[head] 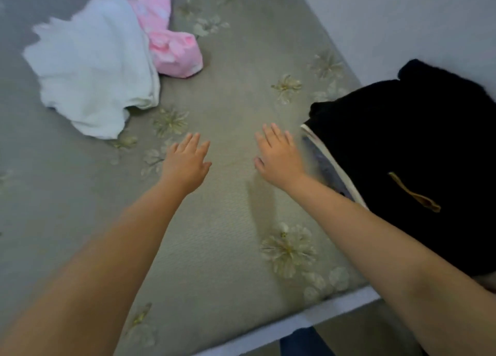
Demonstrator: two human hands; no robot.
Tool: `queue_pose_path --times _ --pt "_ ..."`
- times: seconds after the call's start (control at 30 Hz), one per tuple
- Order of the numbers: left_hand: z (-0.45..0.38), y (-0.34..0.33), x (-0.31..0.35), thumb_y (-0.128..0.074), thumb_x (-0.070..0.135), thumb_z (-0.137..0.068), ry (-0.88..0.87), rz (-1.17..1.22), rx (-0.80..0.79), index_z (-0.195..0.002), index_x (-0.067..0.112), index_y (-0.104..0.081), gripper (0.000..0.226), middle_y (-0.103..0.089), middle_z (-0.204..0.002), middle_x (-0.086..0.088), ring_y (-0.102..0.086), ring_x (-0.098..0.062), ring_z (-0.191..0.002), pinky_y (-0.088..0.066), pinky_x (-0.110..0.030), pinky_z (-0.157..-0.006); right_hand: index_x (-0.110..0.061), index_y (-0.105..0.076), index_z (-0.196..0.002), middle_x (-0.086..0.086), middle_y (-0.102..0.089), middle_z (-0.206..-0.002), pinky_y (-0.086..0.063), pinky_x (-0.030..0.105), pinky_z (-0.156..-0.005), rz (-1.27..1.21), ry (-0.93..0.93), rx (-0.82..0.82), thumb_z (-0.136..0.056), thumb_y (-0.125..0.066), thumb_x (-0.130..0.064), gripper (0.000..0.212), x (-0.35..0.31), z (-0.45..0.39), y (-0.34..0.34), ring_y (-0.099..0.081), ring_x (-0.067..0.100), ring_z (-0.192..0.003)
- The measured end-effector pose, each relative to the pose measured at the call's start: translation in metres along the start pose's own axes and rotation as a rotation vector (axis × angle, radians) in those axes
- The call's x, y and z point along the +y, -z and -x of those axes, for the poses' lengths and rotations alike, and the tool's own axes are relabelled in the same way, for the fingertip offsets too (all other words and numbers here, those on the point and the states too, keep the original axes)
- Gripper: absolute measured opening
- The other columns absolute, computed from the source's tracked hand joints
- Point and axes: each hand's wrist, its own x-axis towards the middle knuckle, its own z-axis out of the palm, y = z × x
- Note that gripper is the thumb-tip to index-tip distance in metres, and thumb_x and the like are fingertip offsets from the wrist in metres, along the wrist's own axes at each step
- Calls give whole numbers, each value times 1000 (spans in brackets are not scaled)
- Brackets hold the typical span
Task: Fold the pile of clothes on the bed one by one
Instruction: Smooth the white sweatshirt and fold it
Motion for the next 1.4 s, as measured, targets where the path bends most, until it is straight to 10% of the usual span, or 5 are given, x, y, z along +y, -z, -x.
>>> queue_pose_path --times 0.5,0.73,0.93,1.2,1.4 --pt "123 -108 -338 -42 34 -94 550 182 6 -134 9 -34 49 -38 -138 -13 -32 -28 -128 -32 -40 -102 -6 -47 -128 10 -45 -136 -31 36 -104 73 181 9 -91 -46 -26 42 -277 -135 -114 -37 21 -127" --pt "42 -198 -355 -45 41 -91 546 350 3 -133 8 -35 55 -36 -138 -15 -32 -29 -128 -30 -39 -103 -2 -50 -126 15 -51 -128 -30 31 -95 136 137 -11 -87 -50 -16 41 -267 -226 -172 -44 27 -119" --pt "-14 -258 -346 -35 50 -92 578 448 101 -143 10 -23 66 -12 -154 -11 -4 -25 -142 0 -39 -113 3 -45 -126 19 -49 -127 -32 34 -95 143 90 -47 -87 -51 -14 43 -245 -305 -222 -43 30 -116" --pt "-22 -267 -347 -15 57 -77 605 505 158 -138 5 -36 83 -26 -149 -16 -16 -29 -140 0 -38 -111 -5 -11 -145 21 -6 -152 -20 29 -109 132 -62 106 -84 -51 -9 73 -245 -405 -244 -14 30 -140" --pt "-21 -265 -345 -12 56 -78 596 514 147 -138 4 -35 83 -24 -150 -15 -14 -28 -141 4 -38 -111 4 -58 -96 25 -58 -109 -29 39 -72 190 -38 65 -87 -44 -10 22 -246 -435 -244 -53 35 -100"
